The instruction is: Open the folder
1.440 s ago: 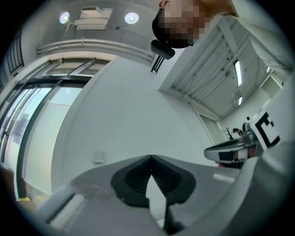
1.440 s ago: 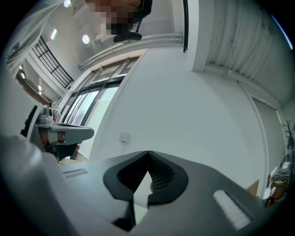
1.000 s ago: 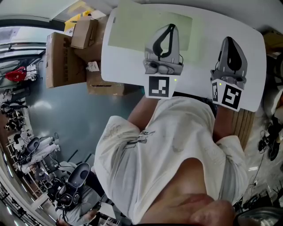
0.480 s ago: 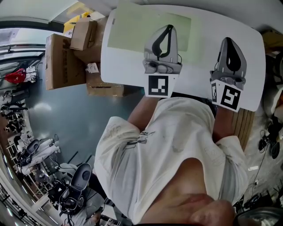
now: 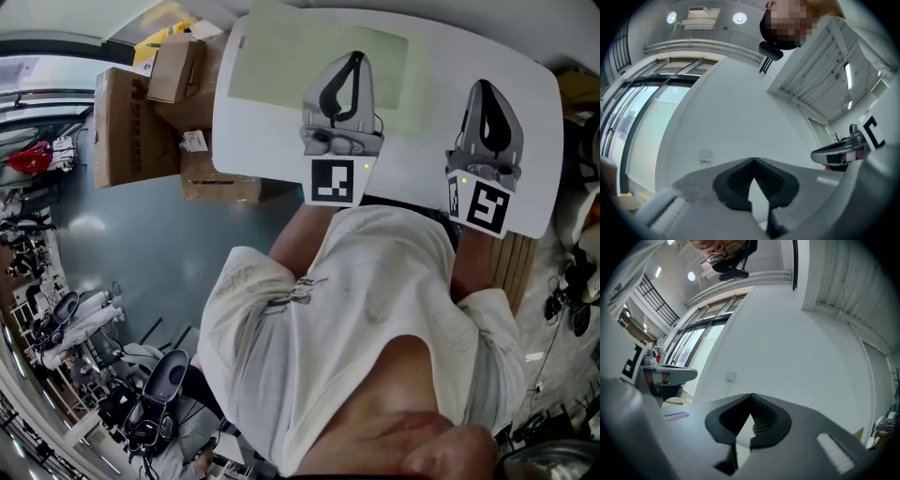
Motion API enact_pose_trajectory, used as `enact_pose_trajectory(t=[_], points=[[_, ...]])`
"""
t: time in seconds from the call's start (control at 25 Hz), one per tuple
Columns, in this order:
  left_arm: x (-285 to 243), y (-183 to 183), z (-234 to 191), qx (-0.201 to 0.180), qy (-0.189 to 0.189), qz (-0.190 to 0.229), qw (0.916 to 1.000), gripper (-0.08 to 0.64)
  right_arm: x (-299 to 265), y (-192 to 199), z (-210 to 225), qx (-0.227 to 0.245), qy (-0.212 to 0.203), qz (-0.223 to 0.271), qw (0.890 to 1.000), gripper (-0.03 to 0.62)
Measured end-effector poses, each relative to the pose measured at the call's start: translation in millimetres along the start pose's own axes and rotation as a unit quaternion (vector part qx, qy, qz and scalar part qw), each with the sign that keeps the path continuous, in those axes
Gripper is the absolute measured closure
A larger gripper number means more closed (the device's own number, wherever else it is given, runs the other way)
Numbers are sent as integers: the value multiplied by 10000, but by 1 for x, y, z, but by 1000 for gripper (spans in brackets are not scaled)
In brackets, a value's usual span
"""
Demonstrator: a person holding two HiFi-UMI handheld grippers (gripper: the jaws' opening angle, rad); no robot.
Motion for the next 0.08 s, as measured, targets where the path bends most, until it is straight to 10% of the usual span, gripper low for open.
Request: enact_pose_trajectory(t=[0.08], points=[[1, 1, -1, -5, -14, -16, 10000, 560, 0, 0, -2, 28, -19, 11, 10000, 591]])
Point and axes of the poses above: the fingertips, and each gripper's own axes: x backward along the fingers, z to its right, y out of its underside, the point moved 1 cm from there along x, backward along the fingers, and after that the axes turned 11 degrees about x, right-handed, at the moved point
